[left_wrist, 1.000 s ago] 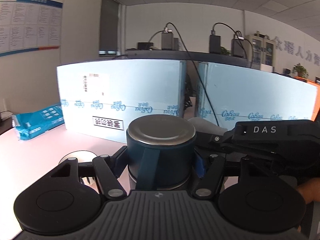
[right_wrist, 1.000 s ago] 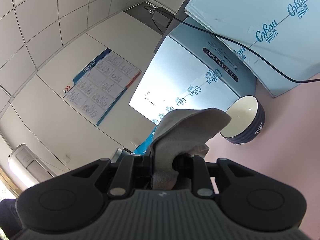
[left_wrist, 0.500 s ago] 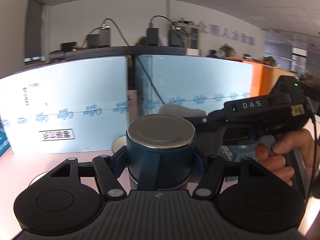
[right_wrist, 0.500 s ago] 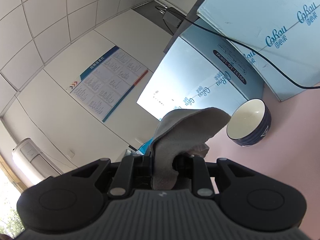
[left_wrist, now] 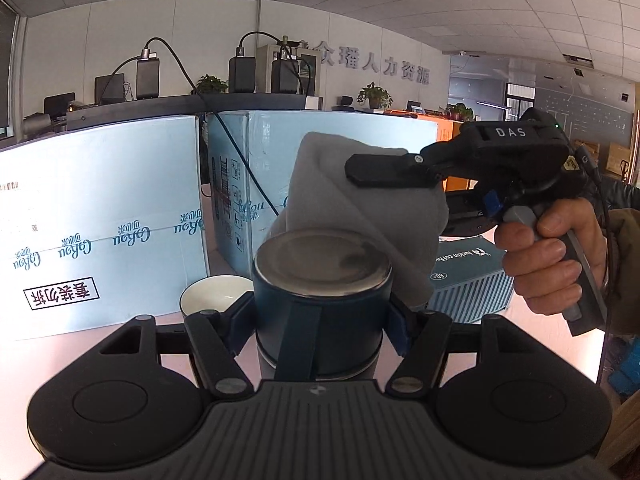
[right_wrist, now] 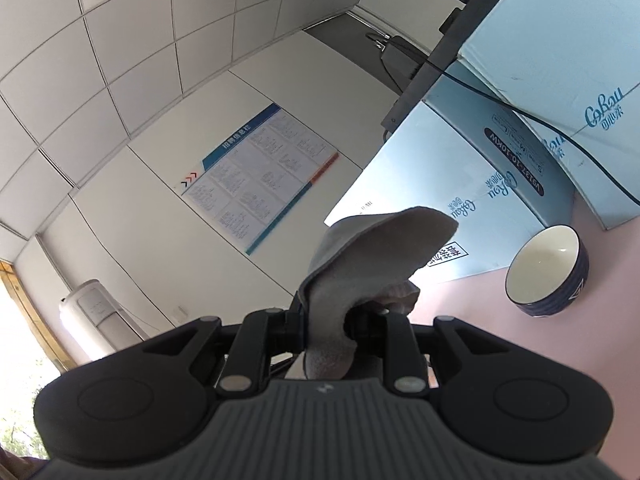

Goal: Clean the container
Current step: 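Wipe the lid top with the cloth in the right gripper while the left gripper holds the bottle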

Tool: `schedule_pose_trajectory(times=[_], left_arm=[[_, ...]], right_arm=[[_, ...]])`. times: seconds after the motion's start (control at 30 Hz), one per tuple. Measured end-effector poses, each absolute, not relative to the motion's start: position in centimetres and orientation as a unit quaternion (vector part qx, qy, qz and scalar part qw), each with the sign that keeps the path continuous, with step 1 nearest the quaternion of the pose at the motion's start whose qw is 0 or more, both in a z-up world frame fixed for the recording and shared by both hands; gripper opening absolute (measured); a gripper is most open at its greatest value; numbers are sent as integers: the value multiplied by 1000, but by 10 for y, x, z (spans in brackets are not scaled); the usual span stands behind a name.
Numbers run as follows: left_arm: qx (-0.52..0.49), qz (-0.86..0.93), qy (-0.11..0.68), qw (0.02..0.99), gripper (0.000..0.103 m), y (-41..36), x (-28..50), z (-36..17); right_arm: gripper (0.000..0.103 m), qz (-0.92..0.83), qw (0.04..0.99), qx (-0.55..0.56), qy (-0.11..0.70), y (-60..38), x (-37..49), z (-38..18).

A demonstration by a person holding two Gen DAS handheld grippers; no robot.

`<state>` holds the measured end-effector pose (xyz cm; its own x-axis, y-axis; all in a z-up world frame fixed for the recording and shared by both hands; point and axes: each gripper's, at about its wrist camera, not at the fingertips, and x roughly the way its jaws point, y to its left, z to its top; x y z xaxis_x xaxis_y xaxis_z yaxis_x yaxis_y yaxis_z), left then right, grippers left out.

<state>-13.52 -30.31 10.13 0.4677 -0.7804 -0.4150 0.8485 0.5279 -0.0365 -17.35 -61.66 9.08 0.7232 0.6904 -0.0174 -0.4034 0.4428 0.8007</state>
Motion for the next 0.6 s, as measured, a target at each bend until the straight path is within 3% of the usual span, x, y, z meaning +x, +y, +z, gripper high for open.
schedule_pose_trajectory(times=[0.6], left_arm=[[87, -474, 188, 856, 61, -298, -141, 102]], right_arm=[[24, 211, 804, 478, 284, -611, -183, -21]])
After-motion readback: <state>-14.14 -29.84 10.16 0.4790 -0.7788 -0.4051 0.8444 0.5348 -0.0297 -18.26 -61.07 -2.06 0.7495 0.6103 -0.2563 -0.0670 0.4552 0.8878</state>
